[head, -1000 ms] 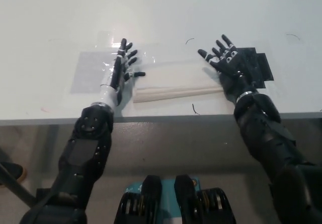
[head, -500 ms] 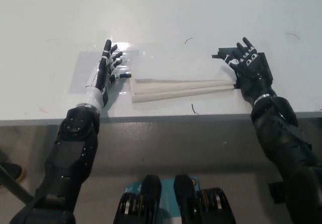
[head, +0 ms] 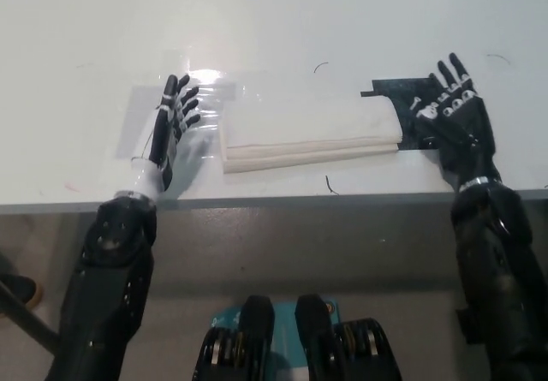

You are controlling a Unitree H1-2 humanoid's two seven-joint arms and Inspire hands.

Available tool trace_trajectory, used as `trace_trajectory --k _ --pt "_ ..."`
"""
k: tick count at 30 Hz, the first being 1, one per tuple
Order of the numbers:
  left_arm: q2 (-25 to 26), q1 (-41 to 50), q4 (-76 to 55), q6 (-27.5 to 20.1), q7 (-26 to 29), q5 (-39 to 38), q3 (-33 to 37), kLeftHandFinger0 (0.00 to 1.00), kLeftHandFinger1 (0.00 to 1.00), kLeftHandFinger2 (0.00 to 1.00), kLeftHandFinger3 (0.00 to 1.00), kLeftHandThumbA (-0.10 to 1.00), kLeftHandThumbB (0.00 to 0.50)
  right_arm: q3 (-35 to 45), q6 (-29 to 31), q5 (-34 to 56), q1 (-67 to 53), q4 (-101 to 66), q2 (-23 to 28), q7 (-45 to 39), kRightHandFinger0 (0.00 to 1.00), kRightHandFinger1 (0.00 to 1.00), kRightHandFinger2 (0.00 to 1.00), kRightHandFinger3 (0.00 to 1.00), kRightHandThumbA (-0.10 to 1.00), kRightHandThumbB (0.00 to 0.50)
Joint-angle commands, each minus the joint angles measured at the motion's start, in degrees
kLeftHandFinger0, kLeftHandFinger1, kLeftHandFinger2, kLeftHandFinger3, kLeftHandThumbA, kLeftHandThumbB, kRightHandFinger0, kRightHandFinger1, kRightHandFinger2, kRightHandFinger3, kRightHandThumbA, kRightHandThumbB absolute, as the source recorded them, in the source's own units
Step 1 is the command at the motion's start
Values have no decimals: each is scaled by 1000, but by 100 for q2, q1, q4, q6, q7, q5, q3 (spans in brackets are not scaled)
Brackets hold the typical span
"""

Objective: A stack of napkins is kept in the middle of the table close to the robot and the robot places both its hands sideways on the stack. Then it moves its hands away from each other while pressing down on the napkins to make them smooth

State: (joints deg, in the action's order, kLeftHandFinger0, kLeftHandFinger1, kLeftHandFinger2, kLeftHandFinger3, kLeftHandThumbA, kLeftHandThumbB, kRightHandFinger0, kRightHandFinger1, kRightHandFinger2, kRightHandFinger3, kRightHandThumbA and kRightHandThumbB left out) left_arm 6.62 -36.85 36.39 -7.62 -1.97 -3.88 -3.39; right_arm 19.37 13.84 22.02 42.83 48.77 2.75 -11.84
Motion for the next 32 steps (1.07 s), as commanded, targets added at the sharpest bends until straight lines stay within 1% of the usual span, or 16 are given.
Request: trace_trajectory --k 1,2,5,7,9,11,13,18,20,21,22,24,26,28,29,32 --pt "115 334 -4215 696 -316 -167 228 1000 1000 1000 1000 1000 295 -753 -892 -113 -550 -5821 -11 110 1000 1000 1000 1000 1000 361" --pt "104 431 -4564 788 -312 -193 241 1000 1000 1000 1000 1000 304 -746 -1024 -75 -634 -6151 -3 179 1000 1000 1000 1000 1000 383" --pt "168 842 -5780 1014 -396 -275 348 1000 1000 1000 1000 1000 290 -823 -1077 -212 -1112 -7167 95 130 1000 1000 1000 1000 1000 370" --pt "202 1103 -6291 1099 -441 -370 398 1000 1000 1000 1000 1000 346 -874 -1040 -329 -1429 -7620 102 84 1000 1000 1000 1000 1000 355" --pt "193 1379 -6701 1061 -438 -352 427 1000 1000 1000 1000 1000 371 -935 -957 -528 -1723 -8000 35 48 1000 1000 1000 1000 1000 348" --pt "239 2055 -7390 670 -501 -360 502 1000 1000 1000 1000 1000 360 -1120 -1117 -497 -2487 -8819 -22 -22 1000 1000 1000 1000 1000 402" --pt "224 2370 -7700 674 -490 -351 538 1000 1000 1000 1000 1000 387 -1235 -1025 -537 -2842 -9022 -98 -90 1000 1000 1000 1000 1000 405" --pt "176 3733 -8362 22 -554 -118 706 1000 1000 1000 1000 1000 416 -1741 -264 -653 -4246 -9137 -209 -589 1000 1000 1000 1000 1000 353" --pt "190 4379 -8415 -331 -604 -55 781 1000 1000 1000 1000 1000 404 -1967 -192 -704 -4755 -9111 -224 -697 1000 1000 1000 1000 1000 357" --pt "196 4775 -8294 -699 -650 9 862 1000 1000 1000 1000 1000 369 -2068 90 -875 -5107 -8887 -274 -777 1000 1000 1000 1000 1000 357" --pt "201 4943 -8205 -876 -669 15 898 1000 1000 1000 1000 1000 365 -2115 294 -935 -5252 -8703 -306 -811 1000 1000 1000 1000 1000 356" --pt "293 5352 -7949 -986 -739 -117 960 1000 1000 1000 1000 1000 361 -2195 395 -1141 -5556 -8393 -316 -784 1000 1000 1000 1000 1000 350" --pt "379 5738 -7621 -1122 -779 -174 960 1000 1000 1000 1000 1000 283 -2179 614 -1427 -5725 -7916 -357 -689 1000 1000 1000 1000 1000 305" --pt "425 5966 -7287 -1106 -787 -40 909 1000 1000 1000 1000 1000 262 -2090 786 -1571 -5743 -7253 -395 -515 1000 1000 1000 1000 1000 298" --pt "438 5987 -7180 -1133 -794 -40 907 1000 1000 1000 1000 1000 254 -2077 865 -1587 -5738 -7084 -390 -468 1000 1000 1000 1000 1000 288" --pt "465 6002 -6619 -1207 -771 -3 871 1000 1000 1000 1000 1000 268 -2047 1039 -1548 -5723 -6375 -391 -327 1000 1000 1000 1000 1000 319"
